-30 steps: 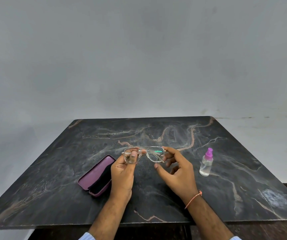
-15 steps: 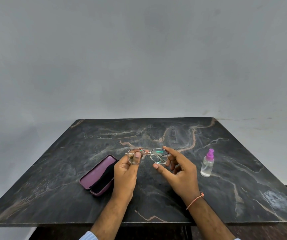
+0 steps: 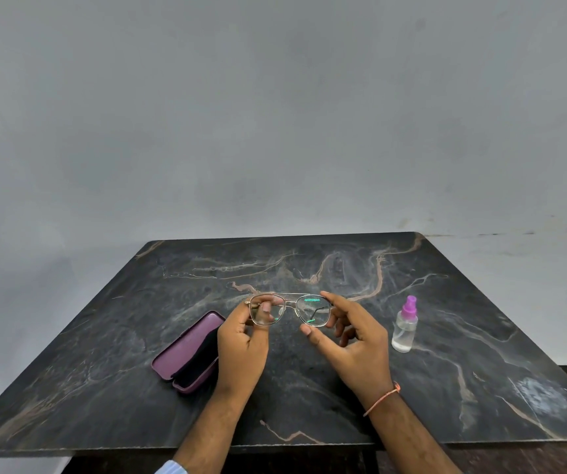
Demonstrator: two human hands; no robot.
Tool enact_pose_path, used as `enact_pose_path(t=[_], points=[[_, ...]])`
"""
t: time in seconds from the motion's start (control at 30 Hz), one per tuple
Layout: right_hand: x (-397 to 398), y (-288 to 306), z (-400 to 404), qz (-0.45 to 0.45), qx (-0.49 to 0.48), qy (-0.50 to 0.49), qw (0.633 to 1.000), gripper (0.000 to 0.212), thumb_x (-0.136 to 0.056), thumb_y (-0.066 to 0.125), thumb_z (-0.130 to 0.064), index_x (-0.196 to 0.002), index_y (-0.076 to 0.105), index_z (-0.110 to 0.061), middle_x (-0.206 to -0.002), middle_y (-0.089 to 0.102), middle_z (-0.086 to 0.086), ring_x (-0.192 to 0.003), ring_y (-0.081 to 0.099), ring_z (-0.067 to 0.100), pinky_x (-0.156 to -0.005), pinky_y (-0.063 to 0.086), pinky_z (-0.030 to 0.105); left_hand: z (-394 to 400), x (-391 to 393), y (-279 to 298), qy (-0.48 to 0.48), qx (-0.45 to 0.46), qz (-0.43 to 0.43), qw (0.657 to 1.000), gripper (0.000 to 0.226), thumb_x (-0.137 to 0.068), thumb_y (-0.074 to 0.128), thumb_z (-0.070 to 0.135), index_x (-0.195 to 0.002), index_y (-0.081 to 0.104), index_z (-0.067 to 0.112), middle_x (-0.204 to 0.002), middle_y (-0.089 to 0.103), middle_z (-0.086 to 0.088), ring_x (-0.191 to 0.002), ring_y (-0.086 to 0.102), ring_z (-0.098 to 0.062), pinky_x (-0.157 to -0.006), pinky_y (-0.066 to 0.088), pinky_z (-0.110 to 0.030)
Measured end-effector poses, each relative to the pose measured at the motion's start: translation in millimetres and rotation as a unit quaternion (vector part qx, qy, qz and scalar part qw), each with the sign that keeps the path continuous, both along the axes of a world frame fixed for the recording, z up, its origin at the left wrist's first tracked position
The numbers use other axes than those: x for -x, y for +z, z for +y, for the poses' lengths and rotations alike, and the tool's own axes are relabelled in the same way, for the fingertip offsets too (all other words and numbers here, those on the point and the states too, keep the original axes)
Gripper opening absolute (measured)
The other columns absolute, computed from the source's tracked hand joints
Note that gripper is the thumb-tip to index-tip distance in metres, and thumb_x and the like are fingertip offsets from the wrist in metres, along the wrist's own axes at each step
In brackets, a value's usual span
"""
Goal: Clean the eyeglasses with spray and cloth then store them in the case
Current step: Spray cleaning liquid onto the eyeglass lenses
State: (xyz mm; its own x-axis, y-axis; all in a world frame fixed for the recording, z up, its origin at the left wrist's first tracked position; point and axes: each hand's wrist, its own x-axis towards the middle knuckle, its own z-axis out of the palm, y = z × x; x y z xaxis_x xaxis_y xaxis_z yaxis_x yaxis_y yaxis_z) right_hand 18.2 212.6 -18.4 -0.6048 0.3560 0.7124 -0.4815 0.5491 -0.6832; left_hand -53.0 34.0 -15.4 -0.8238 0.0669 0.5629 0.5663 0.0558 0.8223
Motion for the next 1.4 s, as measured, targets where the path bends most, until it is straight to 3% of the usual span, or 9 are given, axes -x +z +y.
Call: enact_pose_path(t=[0.23, 0.5, 0.63, 0.8, 0.93, 1.07, 1.17, 1.27, 1.4], points=[[-1.0, 0.2, 3.1, 0.014, 0.033, -0.006, 0.999, 0.056, -0.074, 0.095, -0.033, -0.126, 0.074, -0.029, -0.091, 0.067, -0.008, -0.07, 0.061, 0.02, -0.055, 0.054, 0.036, -21.4, 20.0, 13.3, 0.04, 0.174, 0.161, 0.971, 0.021, -0.112, 0.058, 0.02, -0.12, 0.078, 0.02, -0.118, 0.078, 0.016, -0.115, 0.072, -0.005, -0.097, 0.061, -0.032], [-3.8, 0.1, 4.4, 0.013, 0.046, 0.0, 0.999, 0.058, -0.074, 0.096, -0.032, -0.128, 0.074, -0.028, -0.094, 0.072, -0.005, -0.074, 0.065, 0.021, -0.059, 0.055, 0.028, -50.2, 33.6, 32.4, 0.121, 0.363, 0.313, 0.869, 0.029, -0.105, 0.054, 0.021, -0.126, 0.073, 0.025, -0.108, 0.076, 0.012, -0.083, 0.068, -0.017, -0.07, 0.054, -0.039], [-4.2, 0.0, 5.1, 0.014, 0.039, -0.002, 0.999, 0.059, -0.074, 0.096, -0.033, -0.129, 0.073, -0.03, -0.096, 0.073, -0.006, -0.074, 0.066, 0.021, -0.058, 0.058, 0.034, -61.1, 36.2, 39.8, 0.12, 0.416, 0.335, 0.837, 0.035, -0.099, 0.063, 0.014, -0.131, 0.071, 0.026, -0.117, 0.076, 0.012, -0.089, 0.07, -0.021, -0.071, 0.054, -0.042], [-5.1, 0.6, 5.9, 0.015, 0.036, -0.001, 0.999, 0.058, -0.076, 0.094, -0.038, -0.13, 0.073, -0.032, -0.097, 0.074, -0.006, -0.076, 0.067, 0.022, -0.058, 0.058, 0.033, -67.1, 34.9, 45.9, 0.117, 0.453, 0.346, 0.814, 0.036, -0.097, 0.058, 0.027, -0.132, 0.071, 0.027, -0.12, 0.075, 0.012, -0.09, 0.07, -0.021, -0.07, 0.054, -0.041], [-5.4, 1.0, 6.1, 0.017, 0.027, -0.001, 0.999, 0.058, -0.077, 0.092, -0.041, -0.13, 0.072, -0.032, -0.098, 0.075, -0.007, -0.076, 0.067, 0.021, -0.058, 0.058, 0.034, -63.5, 33.9, 44.5, 0.104, 0.436, 0.318, 0.835, 0.035, -0.104, 0.06, 0.025, -0.138, 0.067, 0.029, -0.126, 0.073, 0.013, -0.096, 0.07, -0.015, -0.076, 0.057, -0.037], [-4.6, 1.4, 7.5, 0.022, 0.045, -0.016, 0.999, 0.058, -0.075, 0.093, -0.038, -0.129, 0.073, -0.029, -0.097, 0.073, -0.009, -0.075, 0.066, 0.021, -0.059, 0.059, 0.035, -56.3, 17.1, 36.8, 0.1, 0.316, 0.232, 0.915, 0.043, -0.104, 0.069, 0.02, -0.146, 0.061, 0.026, -0.137, 0.064, 0.013, -0.087, 0.064, 0.001, -0.082, 0.058, -0.023], [-3.4, 2.4, 7.2, 0.026, 0.057, -0.024, 0.998, 0.057, -0.075, 0.093, -0.039, -0.128, 0.074, -0.031, -0.096, 0.072, -0.01, -0.073, 0.066, 0.021, -0.06, 0.059, 0.036, -41.1, -4.8, 20.2, 0.096, 0.151, 0.142, 0.973, 0.039, -0.096, 0.077, 0.005, -0.126, 0.067, 0.027, -0.106, 0.063, 0.008, -0.067, 0.057, -0.015, -0.066, 0.054, -0.026], [-2.4, 2.3, 6.6, 0.026, 0.059, -0.024, 0.998, 0.056, -0.076, 0.092, -0.041, -0.129, 0.073, -0.032, -0.096, 0.071, -0.009, -0.072, 0.065, 0.021, -0.06, 0.058, 0.038, -25.4, -16.5, 4.9, 0.01, 0.077, 0.017, 0.997, 0.03, -0.097, 0.077, 0.008, -0.107, 0.072, 0.035, -0.08, 0.065, 0.002, -0.06, 0.055, -0.015, -0.058, 0.051, -0.027], [-1.3, 0.6, 7.7, 0.018, 0.055, -0.027, 0.998, 0.058, -0.077, 0.093, -0.039, -0.13, 0.073, -0.03, -0.098, 0.071, -0.009, -0.073, 0.065, 0.021, -0.059, 0.058, 0.039, -5.8, -18.9, 6.6, -0.146, 0.024, -0.106, 0.983, 0.03, -0.099, 0.078, 0.023, -0.124, 0.073, 0.038, -0.116, 0.079, 0.005, -0.089, 0.072, -0.013, -0.083, 0.058, -0.02]])
